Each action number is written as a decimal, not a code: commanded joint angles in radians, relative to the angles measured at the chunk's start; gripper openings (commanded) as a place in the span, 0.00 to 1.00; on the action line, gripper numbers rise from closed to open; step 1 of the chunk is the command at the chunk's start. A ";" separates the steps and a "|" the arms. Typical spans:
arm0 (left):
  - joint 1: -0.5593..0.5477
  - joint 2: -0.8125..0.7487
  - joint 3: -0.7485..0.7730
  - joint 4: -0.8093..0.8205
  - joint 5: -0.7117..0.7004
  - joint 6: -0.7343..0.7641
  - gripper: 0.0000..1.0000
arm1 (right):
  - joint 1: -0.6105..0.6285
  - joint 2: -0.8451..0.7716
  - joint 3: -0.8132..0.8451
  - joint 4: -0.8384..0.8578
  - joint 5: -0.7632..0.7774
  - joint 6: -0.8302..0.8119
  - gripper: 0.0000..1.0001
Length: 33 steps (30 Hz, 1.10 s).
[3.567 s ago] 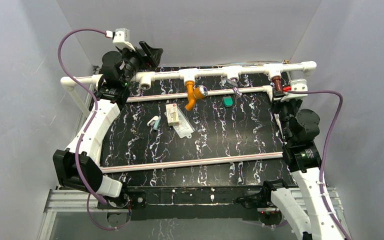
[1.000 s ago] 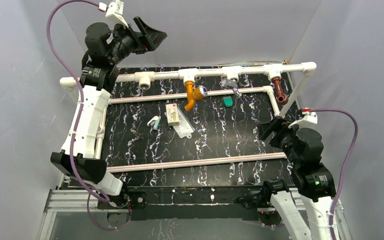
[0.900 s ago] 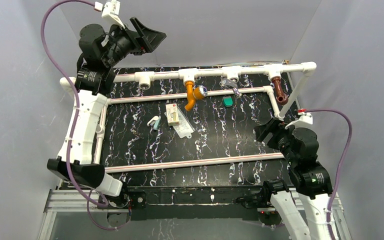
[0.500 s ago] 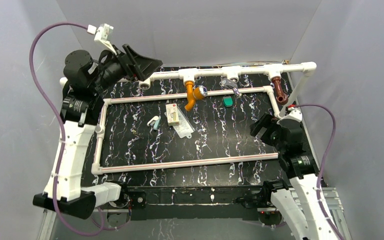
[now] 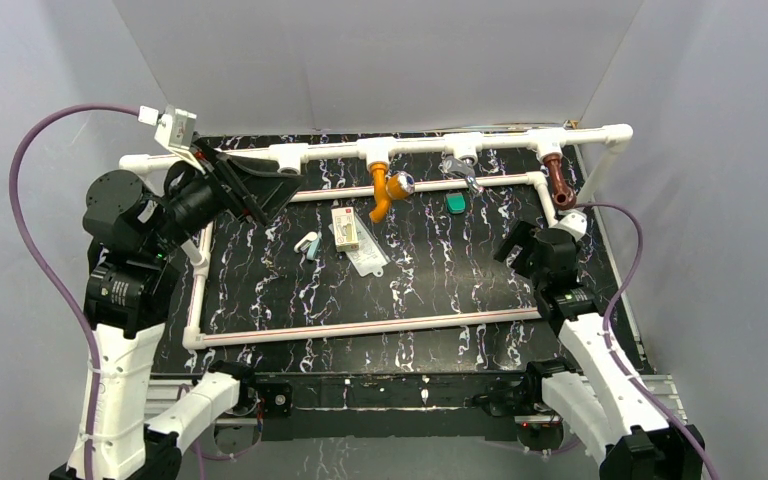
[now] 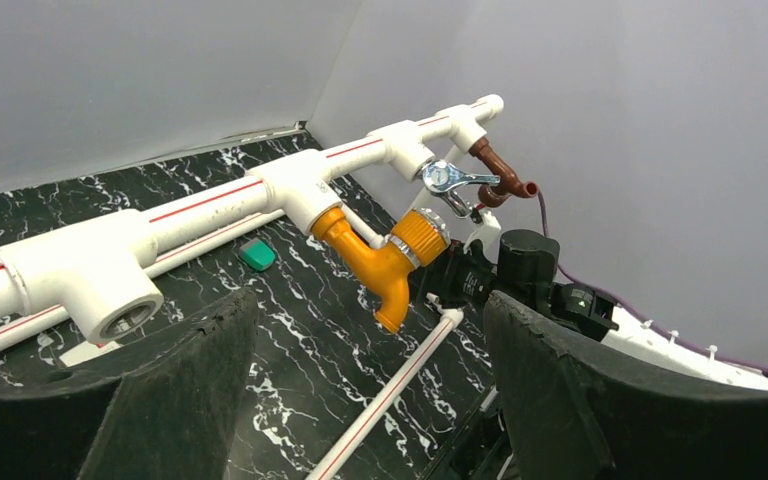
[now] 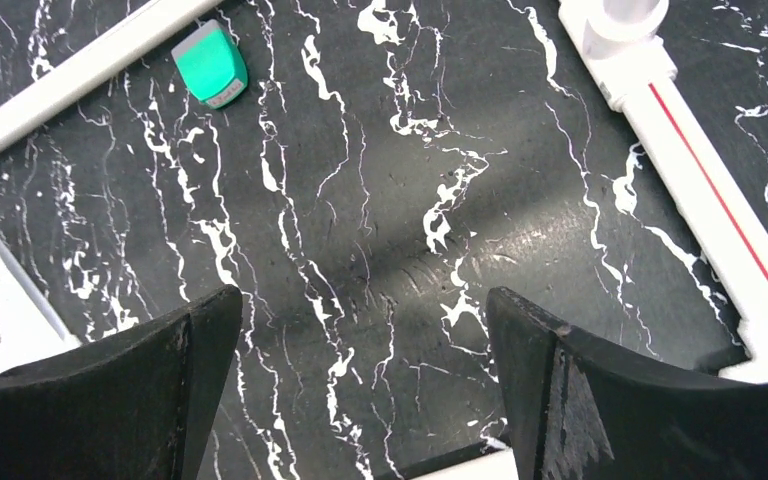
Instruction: Install the water faucets
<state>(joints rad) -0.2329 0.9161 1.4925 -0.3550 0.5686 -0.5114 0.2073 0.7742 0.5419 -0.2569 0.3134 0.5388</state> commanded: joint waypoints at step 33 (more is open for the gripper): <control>-0.203 0.039 0.019 -0.152 -0.159 0.192 0.80 | -0.132 0.611 -0.332 1.336 -0.353 -0.567 0.99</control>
<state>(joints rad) -0.4240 0.9401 1.4750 -0.4919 0.4274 -0.3466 0.1429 1.3903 0.1970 0.9596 0.1482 0.0078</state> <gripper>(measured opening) 0.804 0.985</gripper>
